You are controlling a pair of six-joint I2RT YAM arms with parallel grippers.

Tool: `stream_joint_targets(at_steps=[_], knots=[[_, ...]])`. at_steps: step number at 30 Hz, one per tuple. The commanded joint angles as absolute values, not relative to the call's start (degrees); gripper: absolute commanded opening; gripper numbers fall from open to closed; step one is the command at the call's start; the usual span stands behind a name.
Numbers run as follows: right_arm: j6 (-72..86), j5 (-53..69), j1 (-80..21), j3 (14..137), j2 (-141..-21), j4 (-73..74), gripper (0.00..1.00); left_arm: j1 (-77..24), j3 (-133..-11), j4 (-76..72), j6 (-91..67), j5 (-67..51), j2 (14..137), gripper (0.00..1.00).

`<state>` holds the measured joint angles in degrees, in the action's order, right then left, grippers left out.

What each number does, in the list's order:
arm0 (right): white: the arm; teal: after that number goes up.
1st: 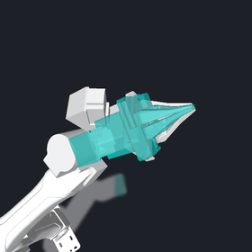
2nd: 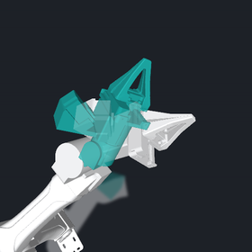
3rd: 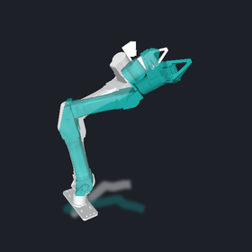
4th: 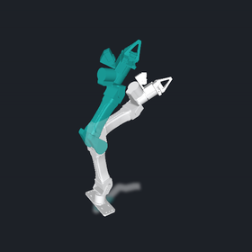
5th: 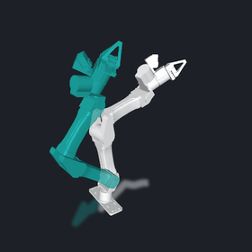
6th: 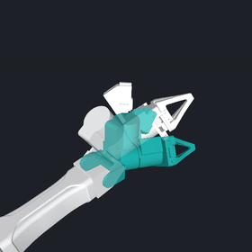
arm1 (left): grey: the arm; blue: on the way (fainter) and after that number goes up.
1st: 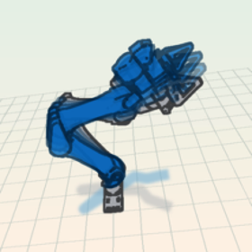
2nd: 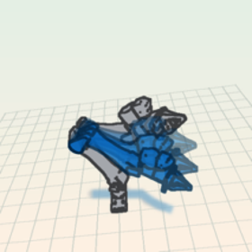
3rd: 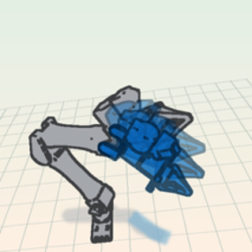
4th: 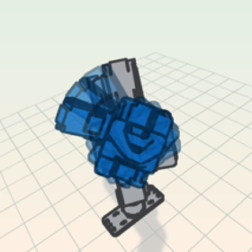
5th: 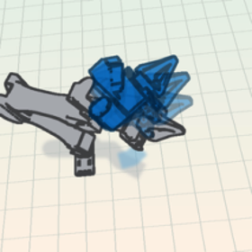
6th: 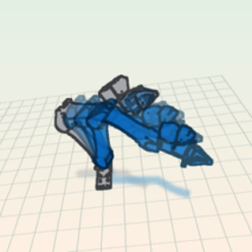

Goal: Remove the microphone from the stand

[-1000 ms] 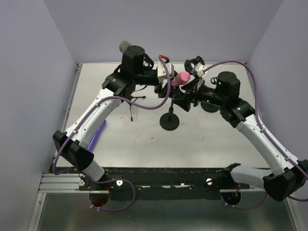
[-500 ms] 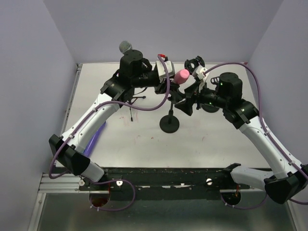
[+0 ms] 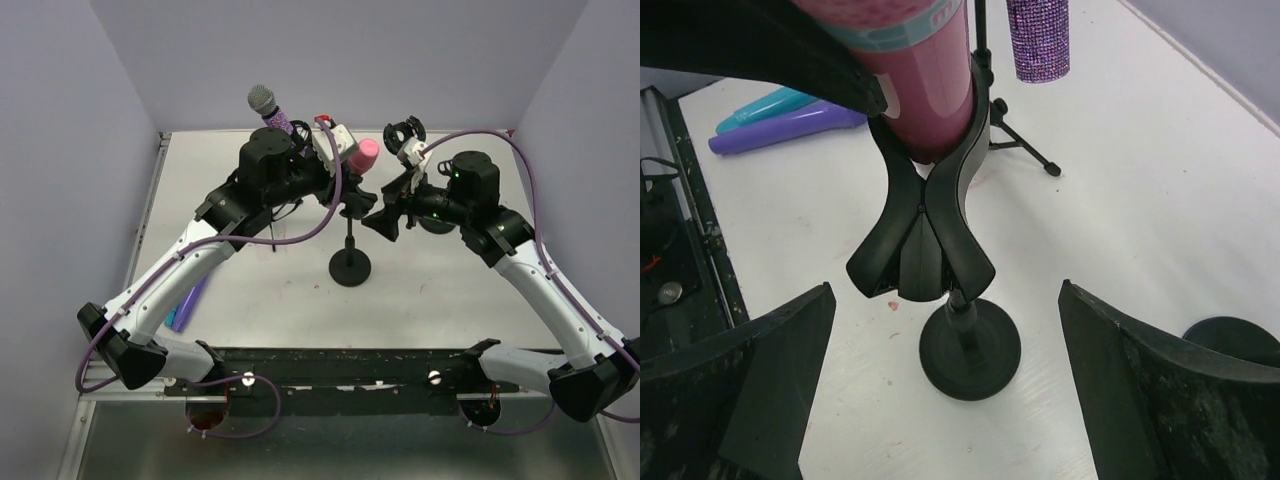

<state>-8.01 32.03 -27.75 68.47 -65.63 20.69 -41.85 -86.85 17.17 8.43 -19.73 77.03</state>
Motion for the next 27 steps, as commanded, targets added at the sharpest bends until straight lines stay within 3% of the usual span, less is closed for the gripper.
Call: stream_joint_targets(at_steps=[1, 3, 8, 19, 27], knots=[[-8.52, 33.13, -27.77, 69.96, -66.18, 21.53, 1.0, -42.19, -88.6, 18.9, 3.42, -17.65, 76.73, 0.54], [-8.88, 33.31, -27.69, 69.87, -65.74, 22.06, 1.0, -42.19, -87.37, 18.81, 6.31, -21.68, 76.2, 0.7], [-9.31, 33.4, -27.69, 68.91, -65.13, 22.68, 1.0, -41.49, -84.12, 20.74, 19.65, -37.06, 75.59, 0.84], [-9.93, 32.87, -27.6, 68.82, -63.81, 24.69, 1.0, -32.61, -93.94, 23.45, 27.24, -55.36, 82.52, 0.86], [-10.72, 33.13, -27.33, 69.52, -63.19, 27.15, 1.0, -32.78, -114.14, 50.69, 43.93, -63.19, 93.59, 0.79]])
